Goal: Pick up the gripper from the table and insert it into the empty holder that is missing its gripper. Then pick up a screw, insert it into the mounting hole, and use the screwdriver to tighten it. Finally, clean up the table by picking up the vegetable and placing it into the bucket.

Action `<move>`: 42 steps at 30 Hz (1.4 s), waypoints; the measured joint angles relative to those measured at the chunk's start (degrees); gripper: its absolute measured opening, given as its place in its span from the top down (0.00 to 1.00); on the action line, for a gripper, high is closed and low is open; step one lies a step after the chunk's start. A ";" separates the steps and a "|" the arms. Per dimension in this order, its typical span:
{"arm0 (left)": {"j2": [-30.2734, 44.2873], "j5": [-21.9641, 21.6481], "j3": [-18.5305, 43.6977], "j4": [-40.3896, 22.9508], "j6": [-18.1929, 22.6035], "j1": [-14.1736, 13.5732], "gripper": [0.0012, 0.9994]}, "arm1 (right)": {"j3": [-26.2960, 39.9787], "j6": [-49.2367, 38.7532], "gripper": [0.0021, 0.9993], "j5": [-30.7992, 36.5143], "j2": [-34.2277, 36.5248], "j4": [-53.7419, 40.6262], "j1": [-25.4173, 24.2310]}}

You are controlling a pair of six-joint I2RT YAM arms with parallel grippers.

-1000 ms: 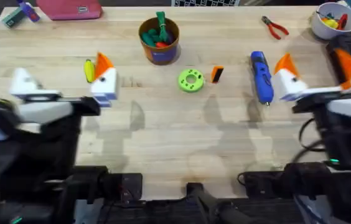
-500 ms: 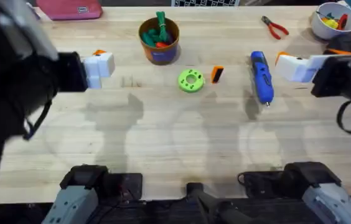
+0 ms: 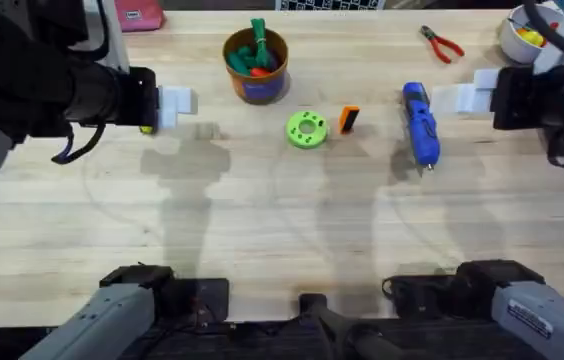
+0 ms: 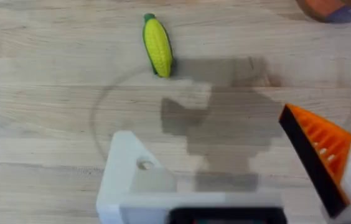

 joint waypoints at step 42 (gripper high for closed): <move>47.85 7.41 17.62 7.59 -1.18 17.43 0.39 | 0.07 -0.06 0.01 0.00 0.11 0.61 0.00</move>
